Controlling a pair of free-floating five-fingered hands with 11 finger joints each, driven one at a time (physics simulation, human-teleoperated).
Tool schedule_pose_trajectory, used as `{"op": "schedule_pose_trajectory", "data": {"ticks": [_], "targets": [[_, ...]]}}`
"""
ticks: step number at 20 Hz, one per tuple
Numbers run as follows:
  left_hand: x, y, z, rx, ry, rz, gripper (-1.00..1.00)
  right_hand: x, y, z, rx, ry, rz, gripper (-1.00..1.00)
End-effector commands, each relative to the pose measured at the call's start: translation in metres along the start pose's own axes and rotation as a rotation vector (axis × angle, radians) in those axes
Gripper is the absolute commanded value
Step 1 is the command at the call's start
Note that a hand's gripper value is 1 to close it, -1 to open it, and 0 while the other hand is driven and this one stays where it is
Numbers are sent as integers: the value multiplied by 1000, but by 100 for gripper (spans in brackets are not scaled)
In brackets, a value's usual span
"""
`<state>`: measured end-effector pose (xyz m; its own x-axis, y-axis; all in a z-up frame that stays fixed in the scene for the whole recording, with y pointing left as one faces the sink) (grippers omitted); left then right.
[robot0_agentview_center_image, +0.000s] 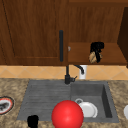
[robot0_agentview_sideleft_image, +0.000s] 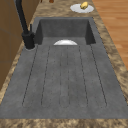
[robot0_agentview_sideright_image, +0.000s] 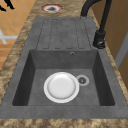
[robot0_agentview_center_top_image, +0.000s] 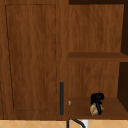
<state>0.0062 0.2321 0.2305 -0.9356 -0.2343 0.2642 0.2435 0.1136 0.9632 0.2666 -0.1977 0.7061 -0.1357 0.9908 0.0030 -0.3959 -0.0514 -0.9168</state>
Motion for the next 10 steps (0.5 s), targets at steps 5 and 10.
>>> {"op": "schedule_pose_trajectory", "data": {"ticks": [5, 10], "targets": [[0, 0, 0, 0, 0, 0, 0, -6, 28, 59, 23, -21, -47, 100], [0, 0, 0, 0, 0, 0, 0, -7, 62, 89, 21, -9, -21, 100]]}}
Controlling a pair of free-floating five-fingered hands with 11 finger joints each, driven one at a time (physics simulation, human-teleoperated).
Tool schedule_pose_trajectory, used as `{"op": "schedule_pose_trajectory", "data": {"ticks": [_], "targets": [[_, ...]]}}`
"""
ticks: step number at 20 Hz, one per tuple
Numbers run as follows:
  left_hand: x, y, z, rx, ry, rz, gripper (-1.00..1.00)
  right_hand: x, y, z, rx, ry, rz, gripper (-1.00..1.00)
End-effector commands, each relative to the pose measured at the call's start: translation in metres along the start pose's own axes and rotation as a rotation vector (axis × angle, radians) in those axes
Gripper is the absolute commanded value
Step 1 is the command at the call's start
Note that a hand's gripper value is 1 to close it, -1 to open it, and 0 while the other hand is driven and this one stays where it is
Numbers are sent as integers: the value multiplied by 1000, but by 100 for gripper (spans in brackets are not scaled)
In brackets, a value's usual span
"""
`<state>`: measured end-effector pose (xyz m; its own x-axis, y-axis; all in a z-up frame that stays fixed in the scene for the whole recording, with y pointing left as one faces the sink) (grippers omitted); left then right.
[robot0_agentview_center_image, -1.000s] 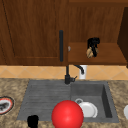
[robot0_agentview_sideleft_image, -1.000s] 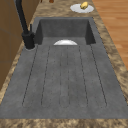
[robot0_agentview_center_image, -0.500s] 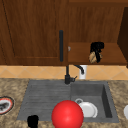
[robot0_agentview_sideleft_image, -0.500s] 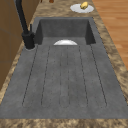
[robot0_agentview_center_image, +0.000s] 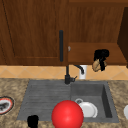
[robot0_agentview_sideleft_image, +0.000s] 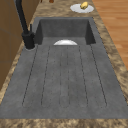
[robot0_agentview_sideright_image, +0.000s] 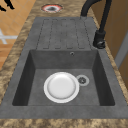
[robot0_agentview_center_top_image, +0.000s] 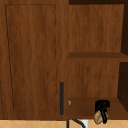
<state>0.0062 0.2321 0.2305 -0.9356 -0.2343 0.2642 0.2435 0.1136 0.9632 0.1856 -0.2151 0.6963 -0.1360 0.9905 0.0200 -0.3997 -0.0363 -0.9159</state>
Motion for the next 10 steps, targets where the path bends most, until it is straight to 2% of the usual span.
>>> {"op": "schedule_pose_trajectory", "data": {"ticks": [1, 10], "targets": [[0, 0, 0, 0, 0, 0, 0, -1, 28, 22, 17, 0, -3, 100], [0, 0, 0, 0, 0, 0, 0, -15, 118, 56, -29, 5, -4, 100]]}}
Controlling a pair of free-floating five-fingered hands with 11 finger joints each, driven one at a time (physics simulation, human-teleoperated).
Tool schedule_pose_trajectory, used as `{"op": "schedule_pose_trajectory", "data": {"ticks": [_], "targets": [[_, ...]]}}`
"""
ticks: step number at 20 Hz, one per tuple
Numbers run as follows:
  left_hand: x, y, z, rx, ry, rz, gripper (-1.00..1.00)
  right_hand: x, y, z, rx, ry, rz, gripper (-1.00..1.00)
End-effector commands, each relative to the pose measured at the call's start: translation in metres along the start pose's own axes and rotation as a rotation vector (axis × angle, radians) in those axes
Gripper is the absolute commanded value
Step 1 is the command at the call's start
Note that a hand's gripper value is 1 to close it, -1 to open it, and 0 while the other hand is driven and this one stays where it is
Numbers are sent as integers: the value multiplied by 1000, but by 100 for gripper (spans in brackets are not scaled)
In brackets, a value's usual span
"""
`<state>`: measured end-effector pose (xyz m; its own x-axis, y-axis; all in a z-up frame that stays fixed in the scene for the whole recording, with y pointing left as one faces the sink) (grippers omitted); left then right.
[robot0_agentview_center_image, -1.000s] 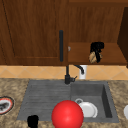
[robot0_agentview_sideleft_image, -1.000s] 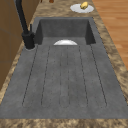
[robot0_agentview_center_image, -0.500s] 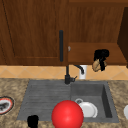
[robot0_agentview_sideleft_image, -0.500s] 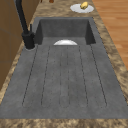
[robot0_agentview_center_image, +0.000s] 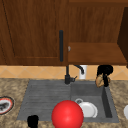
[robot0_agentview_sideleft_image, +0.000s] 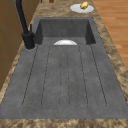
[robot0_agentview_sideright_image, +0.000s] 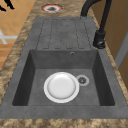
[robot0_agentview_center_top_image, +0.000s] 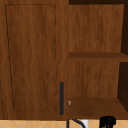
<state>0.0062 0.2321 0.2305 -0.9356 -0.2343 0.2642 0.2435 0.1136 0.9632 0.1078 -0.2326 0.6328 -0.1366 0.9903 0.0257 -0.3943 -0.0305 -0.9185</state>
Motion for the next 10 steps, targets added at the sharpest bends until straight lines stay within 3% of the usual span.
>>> {"op": "schedule_pose_trajectory", "data": {"ticks": [1, 10], "targets": [[0, 0, 0, 0, 0, 0, 0, -14, 38, 12, -29, 6, 2, 100], [0, 0, 0, 0, 0, 0, 0, -68, 104, 2, -58, 12, -51, 100]]}}
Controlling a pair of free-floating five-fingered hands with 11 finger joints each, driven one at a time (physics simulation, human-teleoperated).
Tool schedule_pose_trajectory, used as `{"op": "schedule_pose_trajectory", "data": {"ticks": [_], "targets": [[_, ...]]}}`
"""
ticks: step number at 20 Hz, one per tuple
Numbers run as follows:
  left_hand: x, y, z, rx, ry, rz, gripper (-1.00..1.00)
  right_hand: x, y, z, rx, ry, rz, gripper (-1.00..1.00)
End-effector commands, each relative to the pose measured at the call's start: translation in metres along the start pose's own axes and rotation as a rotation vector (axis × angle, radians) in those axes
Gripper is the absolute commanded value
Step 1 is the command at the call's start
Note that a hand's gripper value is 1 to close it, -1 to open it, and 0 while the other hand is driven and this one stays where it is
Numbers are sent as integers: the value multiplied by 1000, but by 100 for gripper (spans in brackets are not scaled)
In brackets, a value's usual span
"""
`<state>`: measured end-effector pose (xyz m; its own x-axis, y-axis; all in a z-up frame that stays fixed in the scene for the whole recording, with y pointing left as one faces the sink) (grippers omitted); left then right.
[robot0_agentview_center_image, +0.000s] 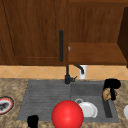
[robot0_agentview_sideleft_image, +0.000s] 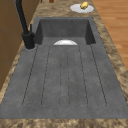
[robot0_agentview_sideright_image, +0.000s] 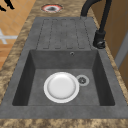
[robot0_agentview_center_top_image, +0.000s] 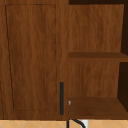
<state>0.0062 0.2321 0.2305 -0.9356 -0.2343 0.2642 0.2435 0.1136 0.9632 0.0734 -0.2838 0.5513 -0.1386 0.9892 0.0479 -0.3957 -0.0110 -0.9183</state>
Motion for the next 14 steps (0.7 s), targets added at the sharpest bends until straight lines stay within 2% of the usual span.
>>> {"op": "schedule_pose_trajectory", "data": {"ticks": [1, 8, 14], "targets": [[0, 0, 0, 0, 0, 0, 0, -27, 19, -4, -58, 21, -33, 100], [0, 0, 0, 0, 0, 0, 0, -77, 44, -19, -59, 7, -42, 100], [0, 0, 0, 0, 0, 0, 0, -114, 64, -40, -74, 24, -58, 100]]}}
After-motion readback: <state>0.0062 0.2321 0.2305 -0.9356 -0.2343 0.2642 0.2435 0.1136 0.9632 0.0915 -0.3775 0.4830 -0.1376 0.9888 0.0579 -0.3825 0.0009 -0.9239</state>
